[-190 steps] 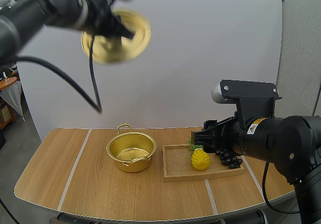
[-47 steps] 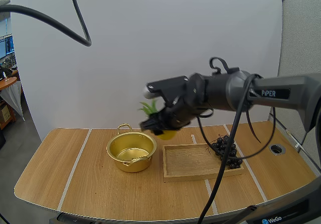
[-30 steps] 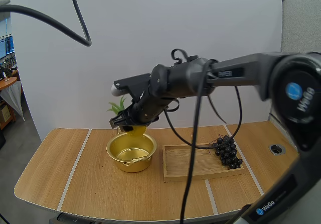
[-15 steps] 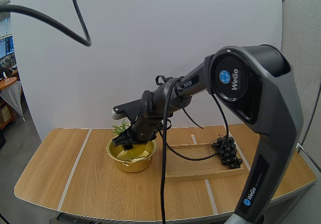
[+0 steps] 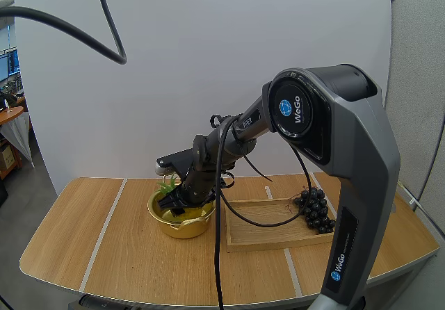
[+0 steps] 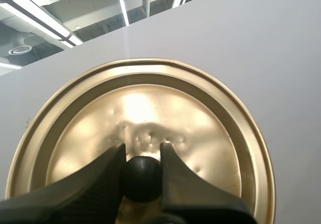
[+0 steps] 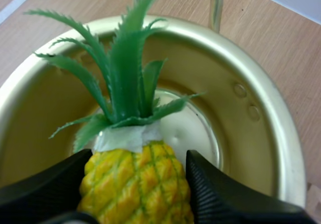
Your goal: Open the pot, put the pineapple inside, and close it
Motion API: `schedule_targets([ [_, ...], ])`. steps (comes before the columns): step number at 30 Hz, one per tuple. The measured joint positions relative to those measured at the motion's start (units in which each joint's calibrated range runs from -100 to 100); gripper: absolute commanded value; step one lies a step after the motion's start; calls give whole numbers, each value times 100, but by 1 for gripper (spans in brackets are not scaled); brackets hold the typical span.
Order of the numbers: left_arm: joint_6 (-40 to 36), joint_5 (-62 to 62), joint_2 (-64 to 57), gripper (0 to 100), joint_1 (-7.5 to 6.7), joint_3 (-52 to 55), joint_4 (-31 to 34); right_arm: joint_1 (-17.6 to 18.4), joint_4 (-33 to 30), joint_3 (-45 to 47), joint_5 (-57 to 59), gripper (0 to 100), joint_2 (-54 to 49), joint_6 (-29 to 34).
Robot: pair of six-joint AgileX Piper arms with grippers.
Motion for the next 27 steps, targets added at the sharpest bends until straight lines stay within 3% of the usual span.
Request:
schedule_targets([
  [2, 0, 0, 0, 0, 0, 0, 0, 0, 0, -11, 43, 38, 0, 0],
  [5, 0, 0, 0, 0, 0, 0, 0, 0, 0, -11, 121, 100, 0, 0],
  [19, 0, 0, 0, 0, 0, 0, 0, 0, 0, -11, 371, 100, -50, 0],
  [27, 0, 0, 0, 0, 0, 0, 0, 0, 0, -11, 628, 100, -982, 0],
])
